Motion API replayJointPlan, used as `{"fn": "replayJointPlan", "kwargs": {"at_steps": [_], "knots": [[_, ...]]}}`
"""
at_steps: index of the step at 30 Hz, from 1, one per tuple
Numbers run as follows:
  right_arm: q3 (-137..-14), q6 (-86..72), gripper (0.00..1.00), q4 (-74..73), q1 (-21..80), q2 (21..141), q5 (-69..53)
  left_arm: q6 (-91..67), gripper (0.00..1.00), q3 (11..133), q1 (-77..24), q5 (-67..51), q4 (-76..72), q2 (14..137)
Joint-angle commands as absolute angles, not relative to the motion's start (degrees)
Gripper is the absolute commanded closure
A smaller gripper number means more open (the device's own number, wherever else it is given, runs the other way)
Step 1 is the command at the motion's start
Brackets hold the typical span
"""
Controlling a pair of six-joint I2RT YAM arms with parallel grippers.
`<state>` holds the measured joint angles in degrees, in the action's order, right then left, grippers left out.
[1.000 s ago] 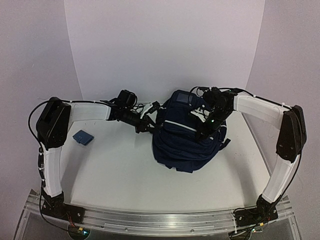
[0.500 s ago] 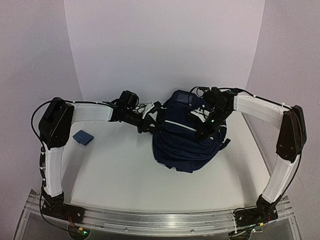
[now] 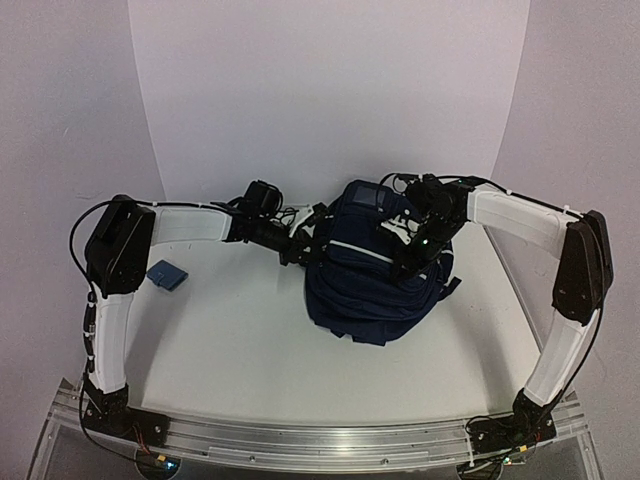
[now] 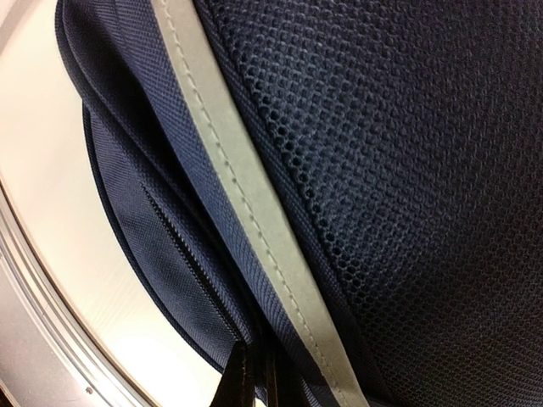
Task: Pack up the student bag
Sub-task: Zip the student bag at the center of the board.
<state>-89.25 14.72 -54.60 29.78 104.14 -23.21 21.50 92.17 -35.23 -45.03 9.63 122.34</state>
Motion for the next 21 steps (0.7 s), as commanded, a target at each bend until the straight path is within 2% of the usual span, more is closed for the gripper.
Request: {"fn": "replayJointPlan", "kwargs": {"at_steps": [1, 8, 17, 21], "knots": [[-88.89, 13.42, 1.0, -55.07, 30.15, 104.49, -23.48, 22.78, 1.0, 88.95, -37.42, -42.06, 10.67, 117.05], [-88.15, 12.92, 1.0, -53.87, 30.23, 105.02, -23.99, 23.4, 1.0, 82.28, -40.9, -33.37, 13.49, 110.61], [-88.75, 12.22, 1.0, -53.57, 31.19, 105.31, -24.42, 20.52, 1.0, 83.11, -45.42, -30.3, 16.29, 111.37], [-87.89, 12.37, 1.0, -53.54, 31.42, 104.8, -23.75, 21.62, 1.0, 78.55, -45.92, -30.05, 17.91, 107.15]]}}
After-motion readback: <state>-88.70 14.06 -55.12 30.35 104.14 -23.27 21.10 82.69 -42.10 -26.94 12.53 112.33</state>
